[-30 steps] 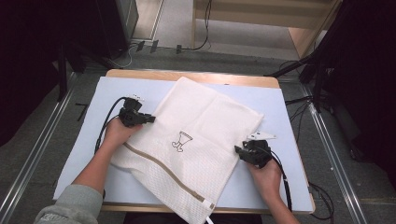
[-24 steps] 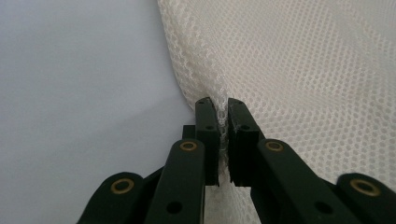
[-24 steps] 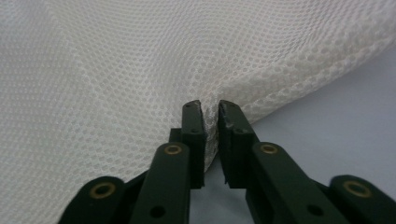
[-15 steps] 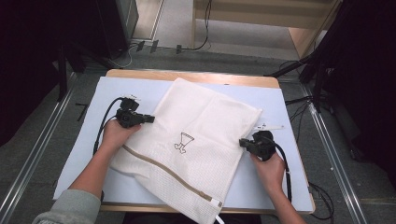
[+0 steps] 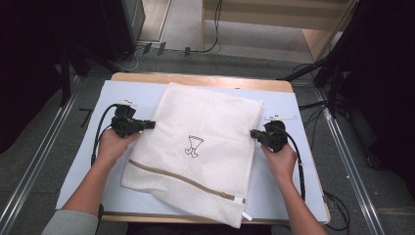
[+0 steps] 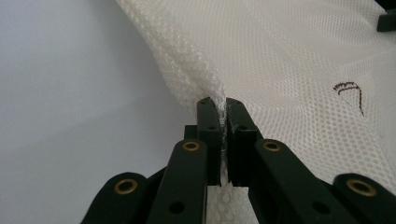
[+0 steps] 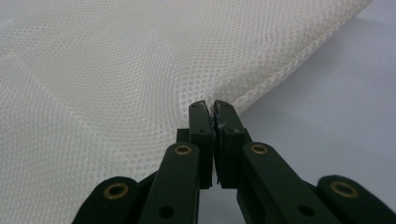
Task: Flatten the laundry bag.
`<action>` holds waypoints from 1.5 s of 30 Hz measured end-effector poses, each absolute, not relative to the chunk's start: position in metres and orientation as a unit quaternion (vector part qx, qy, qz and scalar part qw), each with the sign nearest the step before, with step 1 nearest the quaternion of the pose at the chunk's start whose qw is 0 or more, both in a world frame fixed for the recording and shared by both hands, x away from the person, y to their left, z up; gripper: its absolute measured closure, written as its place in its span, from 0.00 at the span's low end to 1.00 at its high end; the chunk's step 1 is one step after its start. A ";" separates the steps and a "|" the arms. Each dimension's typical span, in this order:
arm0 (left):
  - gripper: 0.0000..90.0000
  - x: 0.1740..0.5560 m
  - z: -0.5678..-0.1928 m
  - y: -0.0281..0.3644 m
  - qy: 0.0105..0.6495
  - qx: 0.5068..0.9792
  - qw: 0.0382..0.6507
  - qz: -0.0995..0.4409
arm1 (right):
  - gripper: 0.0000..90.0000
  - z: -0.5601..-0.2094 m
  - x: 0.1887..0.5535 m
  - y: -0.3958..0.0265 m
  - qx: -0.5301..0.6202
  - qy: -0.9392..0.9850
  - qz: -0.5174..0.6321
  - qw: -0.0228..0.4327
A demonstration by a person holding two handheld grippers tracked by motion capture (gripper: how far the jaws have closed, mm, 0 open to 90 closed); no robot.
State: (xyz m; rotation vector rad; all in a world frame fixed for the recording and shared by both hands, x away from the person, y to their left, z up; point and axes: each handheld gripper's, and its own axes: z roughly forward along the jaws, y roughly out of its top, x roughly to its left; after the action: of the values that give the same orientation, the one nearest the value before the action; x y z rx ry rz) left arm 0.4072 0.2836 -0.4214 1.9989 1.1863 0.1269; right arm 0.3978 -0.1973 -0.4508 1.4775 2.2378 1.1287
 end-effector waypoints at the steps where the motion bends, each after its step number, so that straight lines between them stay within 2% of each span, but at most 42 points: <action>1: 0.97 0.407 -0.422 0.285 0.469 0.788 0.396 0.050 | 0.99 -0.451 0.401 -0.195 0.505 0.765 0.384 0.115; 16: 0.97 0.388 -0.431 0.301 0.492 0.779 0.387 0.049 | 0.99 -0.451 0.429 -0.177 0.484 0.779 0.385 0.104; 20: 0.96 0.392 -0.433 0.301 0.506 0.763 0.399 0.046 | 0.99 -0.452 0.441 -0.174 0.485 0.779 0.383 0.108; 24: 0.96 0.396 -0.439 0.298 0.511 0.770 0.380 0.046 | 0.98 -0.454 0.448 -0.174 0.488 0.773 0.389 0.112; 28: 0.94 0.398 -0.441 0.302 0.520 0.761 0.387 0.034 | 0.94 -0.460 0.454 -0.170 0.492 0.774 0.382 0.114; 30: 0.90 0.398 -0.440 0.302 0.516 0.764 0.384 0.042 | 0.88 -0.462 0.453 -0.169 0.494 0.774 0.379 0.117; 32: 0.81 0.395 -0.436 0.301 0.505 0.776 0.373 0.063 | 0.78 -0.459 0.451 -0.169 0.489 0.775 0.382 0.121; 35: 0.68 0.388 -0.427 0.305 0.494 0.778 0.380 0.075 | 0.72 -0.449 0.443 -0.170 0.479 0.773 0.393 0.132; 39: 0.65 0.375 -0.420 0.310 0.498 0.773 0.389 0.062 | 0.69 -0.441 0.422 -0.170 0.469 0.775 0.402 0.134; 43: 0.60 0.362 -0.424 0.309 0.498 0.780 0.373 0.065 | 0.62 -0.445 0.396 -0.176 0.465 0.772 0.417 0.122; 45: 0.58 0.360 -0.426 0.307 0.498 0.781 0.371 0.064 | 0.62 -0.446 0.384 -0.180 0.462 0.773 0.417 0.121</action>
State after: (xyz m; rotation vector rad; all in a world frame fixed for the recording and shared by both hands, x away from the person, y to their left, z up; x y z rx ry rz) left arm 0.3603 0.3074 -0.4265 2.0028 1.2777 0.1651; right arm 0.3839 -0.1805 -0.4464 1.3481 2.2587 1.2189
